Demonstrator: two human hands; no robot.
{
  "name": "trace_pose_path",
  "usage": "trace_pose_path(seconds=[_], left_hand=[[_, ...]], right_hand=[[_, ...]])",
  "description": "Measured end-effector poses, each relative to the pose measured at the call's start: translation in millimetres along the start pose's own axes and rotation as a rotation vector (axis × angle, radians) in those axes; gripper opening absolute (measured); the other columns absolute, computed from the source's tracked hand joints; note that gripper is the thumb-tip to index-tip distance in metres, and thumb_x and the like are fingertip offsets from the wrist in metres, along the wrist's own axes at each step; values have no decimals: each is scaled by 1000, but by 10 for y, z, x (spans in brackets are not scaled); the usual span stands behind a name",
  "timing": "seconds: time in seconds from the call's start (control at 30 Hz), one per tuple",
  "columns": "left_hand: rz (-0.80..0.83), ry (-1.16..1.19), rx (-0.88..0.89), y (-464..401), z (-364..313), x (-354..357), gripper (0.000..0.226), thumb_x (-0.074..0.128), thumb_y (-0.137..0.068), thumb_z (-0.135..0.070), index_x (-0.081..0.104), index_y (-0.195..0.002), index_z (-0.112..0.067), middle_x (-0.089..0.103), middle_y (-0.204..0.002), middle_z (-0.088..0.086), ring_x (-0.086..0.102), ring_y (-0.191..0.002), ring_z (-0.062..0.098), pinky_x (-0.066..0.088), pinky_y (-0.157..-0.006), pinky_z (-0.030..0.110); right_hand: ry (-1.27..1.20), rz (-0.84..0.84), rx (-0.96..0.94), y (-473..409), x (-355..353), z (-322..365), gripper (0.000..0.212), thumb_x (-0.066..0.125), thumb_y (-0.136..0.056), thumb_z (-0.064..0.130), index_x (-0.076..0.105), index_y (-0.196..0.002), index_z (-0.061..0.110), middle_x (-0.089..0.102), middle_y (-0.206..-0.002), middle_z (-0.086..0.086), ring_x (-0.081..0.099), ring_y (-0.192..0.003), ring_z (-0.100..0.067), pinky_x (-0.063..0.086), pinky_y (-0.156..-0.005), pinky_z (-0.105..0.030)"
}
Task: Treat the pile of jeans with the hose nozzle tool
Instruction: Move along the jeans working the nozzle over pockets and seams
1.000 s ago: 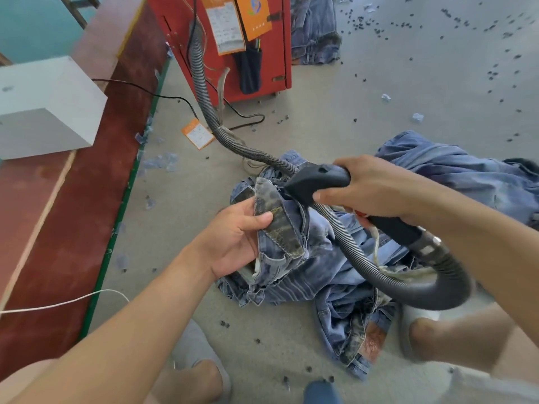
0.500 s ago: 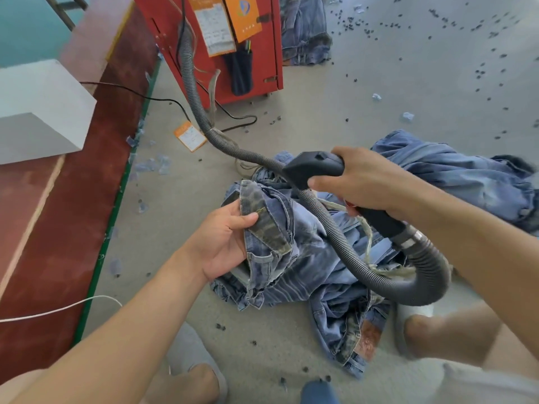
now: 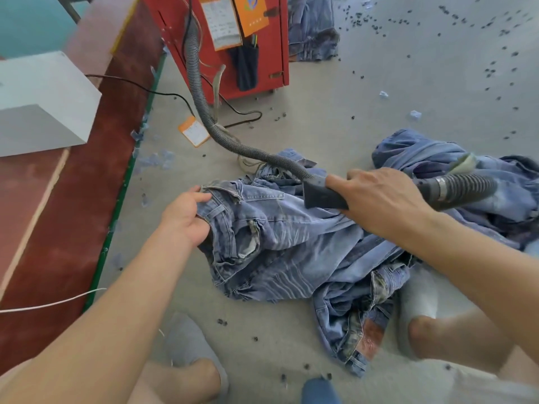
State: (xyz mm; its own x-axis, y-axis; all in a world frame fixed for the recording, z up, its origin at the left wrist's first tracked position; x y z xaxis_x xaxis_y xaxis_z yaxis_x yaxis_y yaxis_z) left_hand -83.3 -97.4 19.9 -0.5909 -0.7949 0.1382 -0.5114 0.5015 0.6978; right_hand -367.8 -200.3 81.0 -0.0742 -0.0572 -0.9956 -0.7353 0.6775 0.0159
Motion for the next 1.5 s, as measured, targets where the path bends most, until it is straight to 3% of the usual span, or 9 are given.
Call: trace_pose_path(seconds=[0.13, 0.37, 0.63, 0.73, 0.9, 1.03, 1.17, 1.37, 1.5], left_hand=[[-1, 5, 16, 7, -89, -24, 56, 38, -102, 11, 43, -152, -12, 54, -143, 17, 64, -108, 32, 53, -81, 45], [86, 14, 35, 100, -230, -96, 40, 38, -101, 14, 60, -115, -17, 65, -114, 21, 70, -92, 31, 55, -66, 43], [174, 9, 48, 195, -431, -198, 50, 28, -98, 20, 56, -125, -11, 61, -116, 27, 67, -97, 37, 55, -72, 45], [183, 43, 40, 215, -472, -221, 48, 25, -98, 21, 58, -112, -11, 58, -117, 30, 66, -97, 40, 53, -75, 48], [207, 98, 22, 266, -496, -215, 49, 23, -97, 21, 56, -117, -10, 59, -117, 31, 64, -99, 44, 51, -74, 54], [241, 46, 12, 307, -477, -187, 54, 23, -98, 19, 51, -135, -10, 60, -127, 29, 64, -109, 42, 53, -78, 54], [250, -22, 10, 333, -470, -214, 52, 26, -99, 18, 54, -131, -12, 62, -130, 25, 67, -109, 39, 55, -75, 51], [266, -23, 5, 371, -466, -217, 53, 28, -98, 17, 53, -134, -12, 63, -129, 25, 68, -107, 39, 57, -72, 50], [287, -27, 5, 394, -464, -181, 53, 28, -99, 17, 54, -134, -12, 64, -128, 25, 69, -106, 38, 59, -72, 49]], right_hand=[[49, 139, -42, -30, 352, 138, 18, 51, -102, 24, 49, -118, 31, 54, -80, 3, 60, -66, -26, 42, -56, -35], [25, 183, -84, -211, 506, 473, 18, 52, -100, 21, 50, -117, 27, 54, -80, 4, 67, -76, -27, 38, -56, -36], [-190, 4, -83, -321, -37, 422, 25, 61, -94, 51, 48, -108, 36, 62, -87, 8, 56, -70, -24, 32, -52, -31], [-142, 93, 45, -296, -15, 35, 28, 68, -91, 48, 44, -102, 38, 62, -86, 4, 52, -70, -27, 26, -49, -29], [-50, 251, 68, -268, 211, 82, 26, 63, -94, 44, 50, -115, 36, 68, -102, -1, 66, -87, -31, 44, -63, -35], [-133, 150, -77, -326, 101, 510, 23, 61, -95, 47, 50, -111, 35, 67, -95, 6, 64, -82, -26, 41, -60, -34], [-367, 41, -43, -401, -242, 368, 30, 70, -89, 50, 52, -110, 40, 65, -85, 11, 60, -74, -21, 46, -61, -35], [-173, 87, 171, -429, -76, -90, 24, 67, -92, 42, 57, -112, 34, 59, -87, -2, 57, -73, -30, 38, -60, -35], [-142, 129, -14, -436, 103, 335, 24, 61, -96, 46, 51, -115, 35, 67, -98, 0, 62, -79, -28, 39, -62, -34]])
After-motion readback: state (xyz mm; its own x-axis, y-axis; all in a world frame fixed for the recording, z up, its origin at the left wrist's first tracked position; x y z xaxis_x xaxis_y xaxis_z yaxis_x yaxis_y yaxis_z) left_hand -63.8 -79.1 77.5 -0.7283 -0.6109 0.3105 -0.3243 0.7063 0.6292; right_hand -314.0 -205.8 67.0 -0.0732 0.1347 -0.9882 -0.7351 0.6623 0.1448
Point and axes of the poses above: each hand's wrist, its own y-axis away from the middle knuckle, its own x-axis out of the palm, z = x × y, the point moved 6 cm from there along -y, towards the middle knuckle
